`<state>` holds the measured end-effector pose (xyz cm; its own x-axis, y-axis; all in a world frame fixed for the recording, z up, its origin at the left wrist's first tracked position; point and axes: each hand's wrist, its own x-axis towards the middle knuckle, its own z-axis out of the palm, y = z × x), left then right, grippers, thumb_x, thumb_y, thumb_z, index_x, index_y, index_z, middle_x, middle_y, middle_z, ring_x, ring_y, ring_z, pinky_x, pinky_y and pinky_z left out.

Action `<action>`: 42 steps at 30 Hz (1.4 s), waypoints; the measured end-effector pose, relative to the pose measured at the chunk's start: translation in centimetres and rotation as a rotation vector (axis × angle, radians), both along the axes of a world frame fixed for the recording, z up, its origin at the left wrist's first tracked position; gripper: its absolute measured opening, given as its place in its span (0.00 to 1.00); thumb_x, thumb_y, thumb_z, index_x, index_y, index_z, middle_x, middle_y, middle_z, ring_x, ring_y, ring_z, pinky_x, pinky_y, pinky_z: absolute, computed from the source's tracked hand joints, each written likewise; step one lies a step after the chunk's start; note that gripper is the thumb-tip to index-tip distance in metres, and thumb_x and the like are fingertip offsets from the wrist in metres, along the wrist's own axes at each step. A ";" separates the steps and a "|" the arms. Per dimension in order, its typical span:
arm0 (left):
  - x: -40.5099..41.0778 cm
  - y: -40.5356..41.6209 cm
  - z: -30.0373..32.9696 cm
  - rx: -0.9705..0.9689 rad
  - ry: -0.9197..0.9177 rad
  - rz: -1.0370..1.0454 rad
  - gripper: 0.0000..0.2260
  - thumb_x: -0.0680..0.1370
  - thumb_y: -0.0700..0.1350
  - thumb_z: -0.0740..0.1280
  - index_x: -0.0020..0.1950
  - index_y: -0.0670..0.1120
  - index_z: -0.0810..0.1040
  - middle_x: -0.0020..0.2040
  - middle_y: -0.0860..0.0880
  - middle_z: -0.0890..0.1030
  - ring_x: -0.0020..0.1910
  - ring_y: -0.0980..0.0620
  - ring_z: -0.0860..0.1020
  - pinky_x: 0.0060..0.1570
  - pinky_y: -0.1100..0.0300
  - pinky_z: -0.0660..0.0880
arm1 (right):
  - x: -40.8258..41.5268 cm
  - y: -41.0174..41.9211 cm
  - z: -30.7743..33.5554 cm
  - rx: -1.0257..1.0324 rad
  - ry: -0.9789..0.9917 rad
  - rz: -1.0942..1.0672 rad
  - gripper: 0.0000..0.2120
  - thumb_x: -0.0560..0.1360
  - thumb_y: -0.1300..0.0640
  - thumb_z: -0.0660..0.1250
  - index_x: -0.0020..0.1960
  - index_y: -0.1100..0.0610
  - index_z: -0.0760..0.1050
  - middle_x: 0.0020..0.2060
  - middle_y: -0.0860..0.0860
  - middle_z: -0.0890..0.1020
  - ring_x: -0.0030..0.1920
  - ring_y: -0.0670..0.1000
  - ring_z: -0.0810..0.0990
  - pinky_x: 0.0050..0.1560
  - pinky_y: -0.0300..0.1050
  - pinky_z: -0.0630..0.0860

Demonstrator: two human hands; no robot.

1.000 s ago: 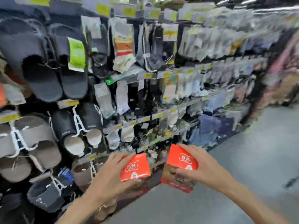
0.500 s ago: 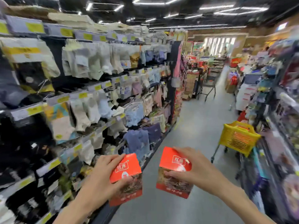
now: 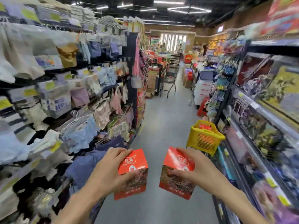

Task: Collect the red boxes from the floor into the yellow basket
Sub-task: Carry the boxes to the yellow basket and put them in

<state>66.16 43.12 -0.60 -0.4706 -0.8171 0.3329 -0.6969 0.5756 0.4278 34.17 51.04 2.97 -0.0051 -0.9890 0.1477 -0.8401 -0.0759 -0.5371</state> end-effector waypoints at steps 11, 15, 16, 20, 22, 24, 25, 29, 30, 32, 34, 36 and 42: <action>-13.4 -29.9 1.0 -0.022 0.018 -0.301 0.36 0.71 0.75 0.62 0.71 0.54 0.73 0.58 0.63 0.69 0.59 0.60 0.69 0.57 0.64 0.67 | -9.2 -21.4 1.0 -0.025 -0.035 -0.325 0.43 0.62 0.23 0.66 0.73 0.38 0.62 0.62 0.34 0.70 0.63 0.39 0.67 0.64 0.46 0.69; -19.2 -40.6 -0.2 -0.041 -0.004 -0.376 0.35 0.71 0.74 0.64 0.72 0.54 0.72 0.60 0.61 0.71 0.60 0.60 0.69 0.60 0.58 0.71 | -13.9 -29.9 -0.8 -0.051 -0.061 -0.422 0.42 0.62 0.24 0.69 0.72 0.37 0.64 0.64 0.33 0.70 0.64 0.37 0.68 0.65 0.47 0.70; -20.7 -43.1 -0.3 -0.049 -0.007 -0.395 0.35 0.71 0.74 0.65 0.72 0.55 0.72 0.60 0.62 0.71 0.59 0.61 0.68 0.60 0.58 0.71 | -15.0 -32.2 -1.1 -0.056 -0.065 -0.440 0.41 0.62 0.24 0.70 0.71 0.36 0.64 0.63 0.33 0.70 0.64 0.37 0.68 0.65 0.46 0.70; -26.3 -53.5 -0.4 -0.030 -0.026 -0.446 0.35 0.71 0.74 0.65 0.72 0.56 0.71 0.62 0.61 0.72 0.61 0.62 0.67 0.61 0.59 0.70 | -19.9 -41.2 -1.2 -0.067 -0.071 -0.480 0.40 0.63 0.27 0.71 0.71 0.37 0.64 0.60 0.33 0.70 0.61 0.37 0.67 0.62 0.42 0.68; -28.7 -58.6 -0.3 -0.020 -0.033 -0.471 0.35 0.70 0.74 0.66 0.72 0.58 0.71 0.63 0.62 0.71 0.62 0.64 0.66 0.61 0.62 0.68 | -22.1 -45.8 -0.9 -0.065 -0.069 -0.491 0.40 0.64 0.26 0.70 0.71 0.38 0.64 0.61 0.34 0.69 0.61 0.38 0.67 0.62 0.42 0.69; -31.1 -63.7 -0.3 -0.011 -0.034 -0.485 0.34 0.70 0.74 0.66 0.72 0.59 0.71 0.63 0.63 0.71 0.63 0.65 0.66 0.62 0.62 0.68 | -24.4 -50.3 -0.8 -0.052 -0.065 -0.508 0.41 0.63 0.24 0.68 0.72 0.38 0.63 0.61 0.35 0.69 0.61 0.38 0.67 0.63 0.42 0.69; -32.3 -66.2 -0.4 -0.009 -0.037 -0.488 0.34 0.70 0.74 0.66 0.72 0.59 0.71 0.63 0.63 0.71 0.63 0.64 0.66 0.62 0.61 0.68 | -25.6 -52.5 -0.8 -0.044 -0.053 -0.518 0.42 0.63 0.24 0.68 0.72 0.38 0.63 0.62 0.35 0.69 0.62 0.38 0.67 0.63 0.42 0.68; -37.8 -75.5 -0.8 -0.009 -0.037 -0.528 0.35 0.68 0.76 0.64 0.71 0.60 0.72 0.63 0.63 0.71 0.62 0.62 0.67 0.62 0.59 0.68 | -30.1 -60.7 -1.1 -0.029 -0.041 -0.562 0.42 0.63 0.23 0.67 0.72 0.38 0.62 0.62 0.35 0.70 0.63 0.40 0.68 0.65 0.44 0.68; -39.5 -77.8 -0.9 -0.007 -0.034 -0.546 0.36 0.68 0.77 0.63 0.71 0.61 0.72 0.63 0.63 0.71 0.62 0.62 0.67 0.62 0.60 0.69 | -31.4 -62.7 -1.3 -0.029 -0.036 -0.580 0.42 0.63 0.23 0.67 0.73 0.38 0.62 0.63 0.35 0.69 0.64 0.40 0.68 0.66 0.45 0.68; -43.2 -82.3 -1.3 -0.009 -0.028 -0.591 0.35 0.68 0.76 0.64 0.71 0.62 0.70 0.63 0.63 0.70 0.63 0.64 0.66 0.62 0.65 0.66 | -33.9 -66.5 -1.8 -0.017 -0.017 -0.618 0.42 0.64 0.23 0.66 0.73 0.37 0.61 0.63 0.35 0.69 0.64 0.40 0.68 0.66 0.45 0.67; -47.0 -86.8 -2.0 -0.014 -0.010 -0.633 0.35 0.68 0.75 0.66 0.70 0.62 0.71 0.62 0.64 0.70 0.63 0.64 0.66 0.60 0.65 0.67 | -36.5 -70.1 -2.4 -0.012 0.001 -0.667 0.41 0.64 0.24 0.67 0.72 0.36 0.61 0.61 0.32 0.68 0.63 0.39 0.68 0.64 0.42 0.67; -51.4 -91.1 -2.7 -0.019 -0.001 -0.687 0.34 0.67 0.75 0.66 0.69 0.61 0.73 0.61 0.65 0.71 0.62 0.63 0.67 0.57 0.60 0.73 | -38.7 -73.3 -2.6 -0.019 -0.007 -0.721 0.39 0.64 0.25 0.68 0.71 0.34 0.61 0.57 0.27 0.65 0.60 0.37 0.67 0.62 0.39 0.67; -66.6 -102.0 -3.2 -0.014 -0.036 -0.965 0.35 0.66 0.78 0.64 0.69 0.63 0.73 0.62 0.66 0.71 0.63 0.63 0.67 0.56 0.55 0.77 | -45.9 -80.2 -2.7 -0.012 -0.023 -0.971 0.42 0.62 0.20 0.64 0.71 0.34 0.60 0.60 0.29 0.66 0.61 0.38 0.65 0.63 0.41 0.67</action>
